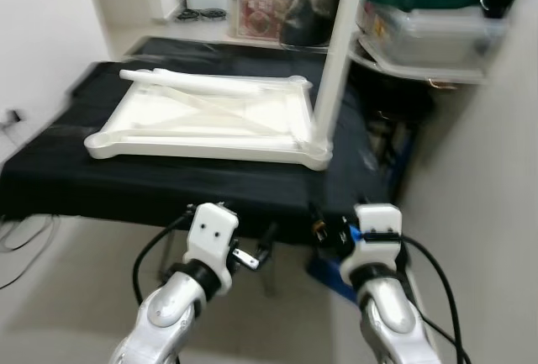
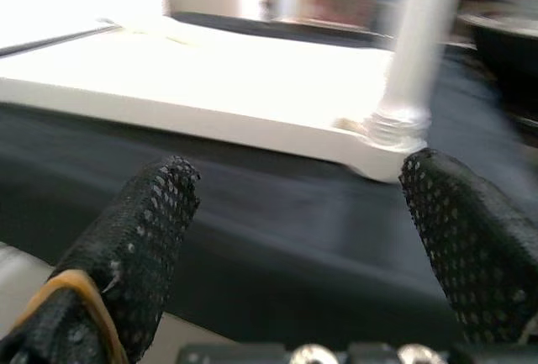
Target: Building children table
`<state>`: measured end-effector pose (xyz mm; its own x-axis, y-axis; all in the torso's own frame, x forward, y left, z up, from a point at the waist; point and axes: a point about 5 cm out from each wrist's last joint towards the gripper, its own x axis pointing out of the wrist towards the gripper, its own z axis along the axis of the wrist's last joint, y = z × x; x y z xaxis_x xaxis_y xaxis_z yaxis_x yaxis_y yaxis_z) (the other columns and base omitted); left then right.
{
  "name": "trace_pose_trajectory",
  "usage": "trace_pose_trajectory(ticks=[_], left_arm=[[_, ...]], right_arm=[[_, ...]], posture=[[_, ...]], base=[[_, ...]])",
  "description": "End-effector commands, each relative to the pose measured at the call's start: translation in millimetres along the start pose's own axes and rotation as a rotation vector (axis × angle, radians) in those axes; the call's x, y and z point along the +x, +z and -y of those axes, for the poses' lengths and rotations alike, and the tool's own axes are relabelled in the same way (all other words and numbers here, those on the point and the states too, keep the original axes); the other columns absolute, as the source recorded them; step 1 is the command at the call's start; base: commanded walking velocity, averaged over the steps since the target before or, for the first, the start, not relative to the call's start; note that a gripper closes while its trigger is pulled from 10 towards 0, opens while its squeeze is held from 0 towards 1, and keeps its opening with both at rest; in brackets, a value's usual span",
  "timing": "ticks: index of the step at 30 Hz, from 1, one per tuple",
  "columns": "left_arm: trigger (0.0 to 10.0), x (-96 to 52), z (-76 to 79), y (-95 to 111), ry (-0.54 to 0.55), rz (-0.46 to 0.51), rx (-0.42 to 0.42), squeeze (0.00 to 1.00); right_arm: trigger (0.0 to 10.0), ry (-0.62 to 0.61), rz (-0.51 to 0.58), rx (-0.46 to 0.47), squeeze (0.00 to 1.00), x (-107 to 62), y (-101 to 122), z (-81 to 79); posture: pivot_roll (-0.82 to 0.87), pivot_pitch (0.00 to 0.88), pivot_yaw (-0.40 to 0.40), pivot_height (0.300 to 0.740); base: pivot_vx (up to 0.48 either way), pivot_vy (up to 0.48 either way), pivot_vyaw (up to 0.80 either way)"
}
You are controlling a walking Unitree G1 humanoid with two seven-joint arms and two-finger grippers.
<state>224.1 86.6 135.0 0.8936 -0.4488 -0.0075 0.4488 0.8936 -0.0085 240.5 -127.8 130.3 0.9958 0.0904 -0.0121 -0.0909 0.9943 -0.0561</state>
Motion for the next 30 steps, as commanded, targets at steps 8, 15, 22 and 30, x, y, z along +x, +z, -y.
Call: trace_pose_trajectory(ticks=[8, 15, 22, 30], left_arm=[[10.0, 2.2, 0.8, 0, -0.012, 0.009, 0.029, 0.00], [10.0, 2.2, 1.7, -3, -0.021, -0.003, 0.065, 0.00], [10.0, 2.8, 2.5, -4, -0.031, -0.009, 0.081, 0.00], [10.0, 1.9, 0.6, -5, -0.023, -0.007, 0.081, 0.00]], right_arm=[[10.0, -0.019, -0.019, 0.015, 0.00, -1.4, -5, 2.1], [10.0, -0.021, 0.005, 0.056, 0.00, -2.3, -3, 3.8], [10.0, 0.081, 0.028, 0.126, 0.00, -2.2, 1, -2.8], [10.0, -0.030, -0.004, 0.085, 0.00, -4.5, -4, 15.2]], posture=[[0.11, 0.023, -0.044, 0.740], [0.11, 0.020, -0.038, 0.740], [0.12, 0.022, -0.041, 0.740], [0.12, 0.027, -0.039, 0.740]], base=[[0.475, 0.000, 0.00], [0.274, 0.000, 0.00], [0.000, 0.000, 0.00], [0.000, 0.000, 0.00]])
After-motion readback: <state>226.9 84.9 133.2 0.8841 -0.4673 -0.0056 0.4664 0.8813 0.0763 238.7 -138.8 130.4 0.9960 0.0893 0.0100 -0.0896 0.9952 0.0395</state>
